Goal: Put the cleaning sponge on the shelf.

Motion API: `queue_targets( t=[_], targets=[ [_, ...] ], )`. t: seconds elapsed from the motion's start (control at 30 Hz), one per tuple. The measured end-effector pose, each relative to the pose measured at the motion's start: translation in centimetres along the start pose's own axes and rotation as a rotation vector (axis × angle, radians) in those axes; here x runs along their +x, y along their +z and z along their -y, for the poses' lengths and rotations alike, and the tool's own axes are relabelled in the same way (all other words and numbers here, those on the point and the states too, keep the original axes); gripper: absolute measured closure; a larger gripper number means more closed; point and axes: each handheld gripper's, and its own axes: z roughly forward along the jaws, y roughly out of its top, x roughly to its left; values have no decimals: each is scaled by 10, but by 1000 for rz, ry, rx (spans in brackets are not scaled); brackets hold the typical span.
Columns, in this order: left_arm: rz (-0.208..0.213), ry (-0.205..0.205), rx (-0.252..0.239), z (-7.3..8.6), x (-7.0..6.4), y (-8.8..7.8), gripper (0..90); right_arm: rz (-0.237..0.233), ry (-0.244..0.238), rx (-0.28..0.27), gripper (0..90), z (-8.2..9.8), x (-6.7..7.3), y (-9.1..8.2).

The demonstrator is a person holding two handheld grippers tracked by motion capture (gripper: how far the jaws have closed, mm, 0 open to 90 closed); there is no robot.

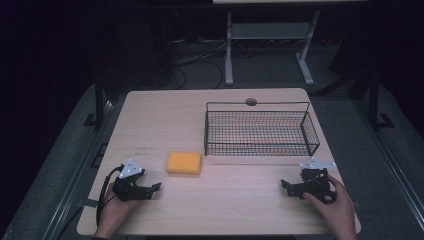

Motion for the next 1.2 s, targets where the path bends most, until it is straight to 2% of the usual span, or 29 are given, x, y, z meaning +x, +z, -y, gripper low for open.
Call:
queue_targets(
  t=[0.13,0.2,0.3,0.37,0.4,0.43,0.5,0.57,0.63,0.77,0.8,0.97,1.2],
  targets=[
    [-10,17,9,-1,-2,0,151,0,0,0,0,0,0,0],
    [3,21,5,-2,-2,0,197,0,-1,0,0,0,0,0],
    [0,31,17,-5,-3,1,228,0,0,0,0,0,0,0],
    [3,31,8,-6,-3,0,272,0,-1,0,0,0,0,0],
    [0,30,7,-6,-3,-1,335,0,-1,0,0,0,0,0],
    [1,32,10,-7,-2,-2,335,0,-1,0,0,0,0,0],
    [6,21,1,-9,-2,-5,414,0,-1,0,0,0,0,0],
    [31,15,7,-12,-1,-7,543,0,-1,0,0,0,0,0],
    [48,11,20,-15,0,-8,632,0,0,0,0,0,0,0],
    [71,-16,4,-25,4,-12,807,0,-2,0,0,0,0,0],
    [82,-22,12,-29,6,-12,887,0,-1,0,0,0,0,0],
    [89,-27,31,-37,8,-10,898,0,1,1,0,0,0,0],
    [101,-1,35,-52,8,-10,898,-1,2,1,0,0,0,0]
  ],
)
